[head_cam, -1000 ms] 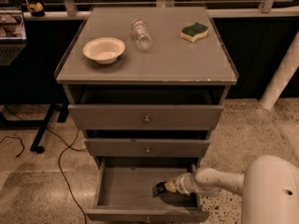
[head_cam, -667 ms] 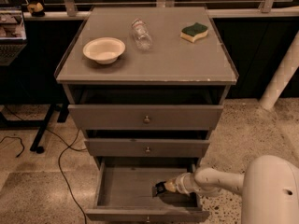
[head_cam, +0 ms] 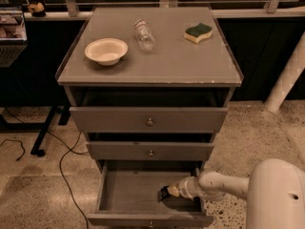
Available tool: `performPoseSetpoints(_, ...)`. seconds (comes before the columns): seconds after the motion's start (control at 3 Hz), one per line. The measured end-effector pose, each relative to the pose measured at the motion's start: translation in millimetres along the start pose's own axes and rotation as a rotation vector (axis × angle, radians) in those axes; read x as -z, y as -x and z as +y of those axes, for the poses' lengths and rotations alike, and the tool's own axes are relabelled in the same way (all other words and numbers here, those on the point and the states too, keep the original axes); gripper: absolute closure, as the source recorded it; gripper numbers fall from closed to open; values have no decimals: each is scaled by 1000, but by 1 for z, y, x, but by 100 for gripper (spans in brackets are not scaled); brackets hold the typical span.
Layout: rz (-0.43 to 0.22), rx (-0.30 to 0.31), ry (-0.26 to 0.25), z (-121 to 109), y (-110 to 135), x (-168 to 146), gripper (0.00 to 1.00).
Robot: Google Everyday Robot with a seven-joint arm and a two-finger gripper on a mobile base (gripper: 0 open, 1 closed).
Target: Place rxbar chocolate into bottom drawer
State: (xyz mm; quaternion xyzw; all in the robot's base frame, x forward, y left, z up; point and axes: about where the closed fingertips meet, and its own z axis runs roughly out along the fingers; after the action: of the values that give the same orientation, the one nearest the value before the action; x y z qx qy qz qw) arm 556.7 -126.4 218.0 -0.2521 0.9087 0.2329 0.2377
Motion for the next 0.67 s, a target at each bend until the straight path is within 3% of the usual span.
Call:
performPoseSetpoints(0.33,0,0,0,0,0,0,11)
performPoseSetpoints(0.67,0,0,0,0,0,0,0)
